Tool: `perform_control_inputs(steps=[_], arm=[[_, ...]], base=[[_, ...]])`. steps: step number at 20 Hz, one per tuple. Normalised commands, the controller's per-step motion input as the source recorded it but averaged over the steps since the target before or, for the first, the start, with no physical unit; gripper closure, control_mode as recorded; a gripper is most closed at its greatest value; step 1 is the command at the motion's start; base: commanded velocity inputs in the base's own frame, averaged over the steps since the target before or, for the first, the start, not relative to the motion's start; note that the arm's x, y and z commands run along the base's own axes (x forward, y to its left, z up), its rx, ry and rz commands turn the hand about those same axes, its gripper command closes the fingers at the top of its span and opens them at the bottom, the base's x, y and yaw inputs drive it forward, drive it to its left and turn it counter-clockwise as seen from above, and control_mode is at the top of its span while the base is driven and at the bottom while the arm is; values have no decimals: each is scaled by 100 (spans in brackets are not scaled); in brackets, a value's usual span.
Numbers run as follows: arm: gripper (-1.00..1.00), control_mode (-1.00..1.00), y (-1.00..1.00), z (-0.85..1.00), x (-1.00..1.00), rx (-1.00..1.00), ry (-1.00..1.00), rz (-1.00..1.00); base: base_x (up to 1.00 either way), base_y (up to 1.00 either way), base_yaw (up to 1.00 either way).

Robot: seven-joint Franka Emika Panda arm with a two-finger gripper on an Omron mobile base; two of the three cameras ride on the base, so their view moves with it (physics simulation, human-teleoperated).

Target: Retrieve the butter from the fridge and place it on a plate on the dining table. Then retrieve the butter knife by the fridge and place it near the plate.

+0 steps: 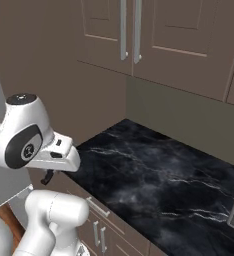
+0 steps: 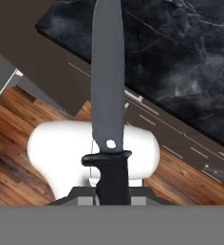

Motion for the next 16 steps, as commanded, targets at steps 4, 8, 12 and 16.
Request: perform_control_inputs(steps=[4, 8, 12, 16], arm=[[100, -100, 0, -1, -2, -2, 0, 0], [100, -100, 0, -1, -2, 0, 0, 0], [100, -100, 0, 0, 0, 0, 0, 0], [100, -100, 0, 0, -21, 0, 0, 0]], base=[[0, 0, 0], [0, 0, 0], [0, 0, 0], [0, 0, 0]])
